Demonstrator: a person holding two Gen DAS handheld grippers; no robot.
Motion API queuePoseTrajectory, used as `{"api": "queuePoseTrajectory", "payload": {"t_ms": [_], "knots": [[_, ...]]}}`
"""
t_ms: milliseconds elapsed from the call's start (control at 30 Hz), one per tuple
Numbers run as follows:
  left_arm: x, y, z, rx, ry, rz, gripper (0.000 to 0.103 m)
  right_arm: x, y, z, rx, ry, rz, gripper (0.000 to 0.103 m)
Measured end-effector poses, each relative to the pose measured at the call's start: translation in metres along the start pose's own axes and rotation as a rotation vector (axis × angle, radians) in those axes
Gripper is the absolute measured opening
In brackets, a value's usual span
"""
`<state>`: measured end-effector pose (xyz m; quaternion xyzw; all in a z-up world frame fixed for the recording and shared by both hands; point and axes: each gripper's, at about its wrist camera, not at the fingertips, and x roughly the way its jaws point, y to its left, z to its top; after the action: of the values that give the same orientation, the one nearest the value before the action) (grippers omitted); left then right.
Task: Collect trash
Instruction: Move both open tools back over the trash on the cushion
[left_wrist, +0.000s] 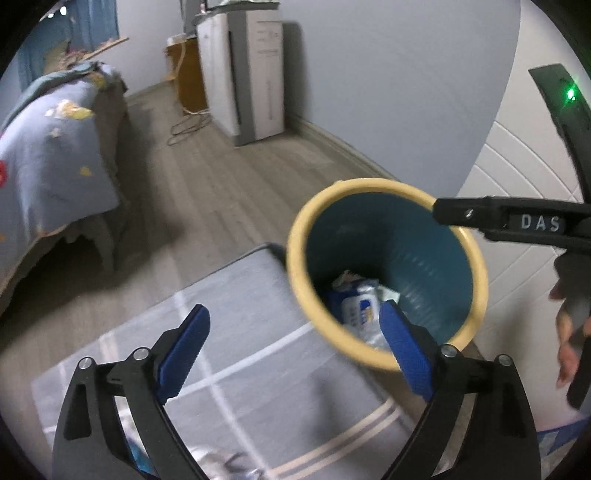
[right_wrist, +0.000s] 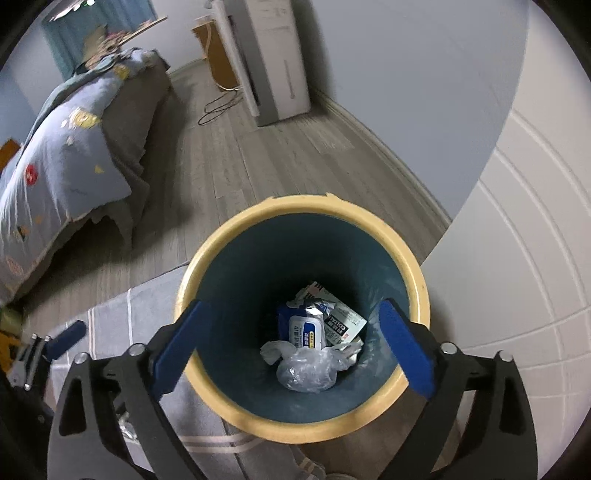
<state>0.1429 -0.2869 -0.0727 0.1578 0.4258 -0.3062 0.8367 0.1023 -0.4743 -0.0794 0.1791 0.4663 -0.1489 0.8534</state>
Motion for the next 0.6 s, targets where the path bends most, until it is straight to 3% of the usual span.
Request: {"api": "queuePoseTrajectory", "payload": {"t_ms": [367, 600], "knots": [[-0.091, 0.062, -0.044, -0.141, -0.043, 0.072, 0.095, -0.070, 0.069, -0.024, -0.132, -0.102, 0.049, 0.097], [-0.142, 0.099, -0.072, -0.181, -0.062, 0.137, 0.095, -0.084, 0.107, -0.052, -0.153, -0.082, 0.088, 0.097]]}}
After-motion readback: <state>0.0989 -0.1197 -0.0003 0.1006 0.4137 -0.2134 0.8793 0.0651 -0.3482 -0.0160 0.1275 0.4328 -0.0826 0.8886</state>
